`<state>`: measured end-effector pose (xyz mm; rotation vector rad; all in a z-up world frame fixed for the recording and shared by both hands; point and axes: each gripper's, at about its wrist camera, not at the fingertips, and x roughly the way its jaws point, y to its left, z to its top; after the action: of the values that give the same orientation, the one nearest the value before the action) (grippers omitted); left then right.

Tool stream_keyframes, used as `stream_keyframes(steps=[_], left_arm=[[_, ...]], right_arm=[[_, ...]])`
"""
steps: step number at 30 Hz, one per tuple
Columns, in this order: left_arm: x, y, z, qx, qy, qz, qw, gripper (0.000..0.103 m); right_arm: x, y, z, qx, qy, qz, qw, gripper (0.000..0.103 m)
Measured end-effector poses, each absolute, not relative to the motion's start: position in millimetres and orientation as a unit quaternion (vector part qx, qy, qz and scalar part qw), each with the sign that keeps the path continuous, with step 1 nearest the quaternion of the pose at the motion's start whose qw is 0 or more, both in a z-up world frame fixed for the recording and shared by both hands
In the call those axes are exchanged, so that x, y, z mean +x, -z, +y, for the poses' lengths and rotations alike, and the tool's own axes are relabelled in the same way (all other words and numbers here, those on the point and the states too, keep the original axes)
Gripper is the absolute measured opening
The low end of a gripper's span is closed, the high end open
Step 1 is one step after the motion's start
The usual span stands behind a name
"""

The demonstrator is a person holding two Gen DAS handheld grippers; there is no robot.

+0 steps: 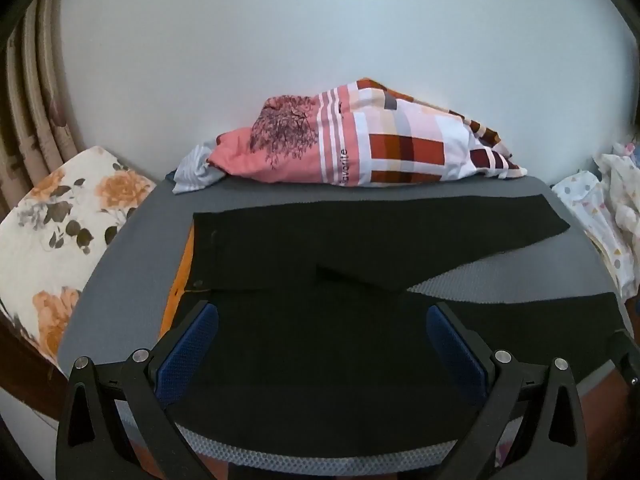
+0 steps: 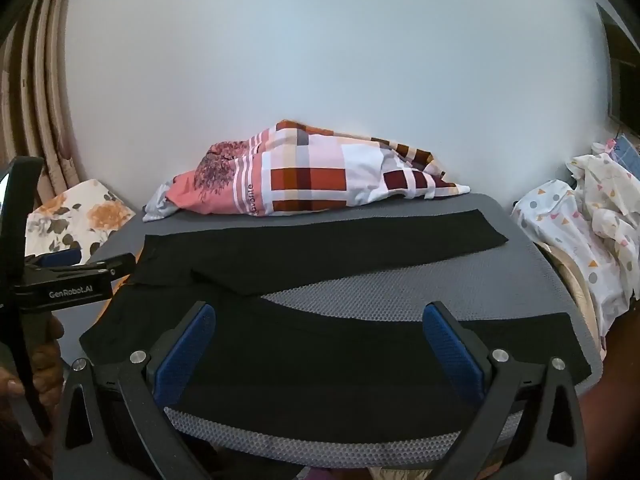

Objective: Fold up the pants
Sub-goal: 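Grasp the black trousers' waistband with the left gripper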

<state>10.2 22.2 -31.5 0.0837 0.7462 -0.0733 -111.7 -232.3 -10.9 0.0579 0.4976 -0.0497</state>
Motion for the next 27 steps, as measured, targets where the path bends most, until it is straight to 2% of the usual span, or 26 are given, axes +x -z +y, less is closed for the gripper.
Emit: stream_keyframes(steps=[16,22,27], left_arm=[[29,50,33,0.090,0.052,0.338,0.935,0.103],[73,81,83,0.019,0.098,0.448,0.888,0.101],[127,88,160,-0.003,0.035,0.454,0.890,0.101]], right_arm=[[-80,14,-209,0.018,0.009,0.290,0.957,0.103],[-64,12,-204,0.004,0.007,0.294,0.956,0.103],[-47,20,-203,0.010,0.000,0.313,0.950,0.103]])
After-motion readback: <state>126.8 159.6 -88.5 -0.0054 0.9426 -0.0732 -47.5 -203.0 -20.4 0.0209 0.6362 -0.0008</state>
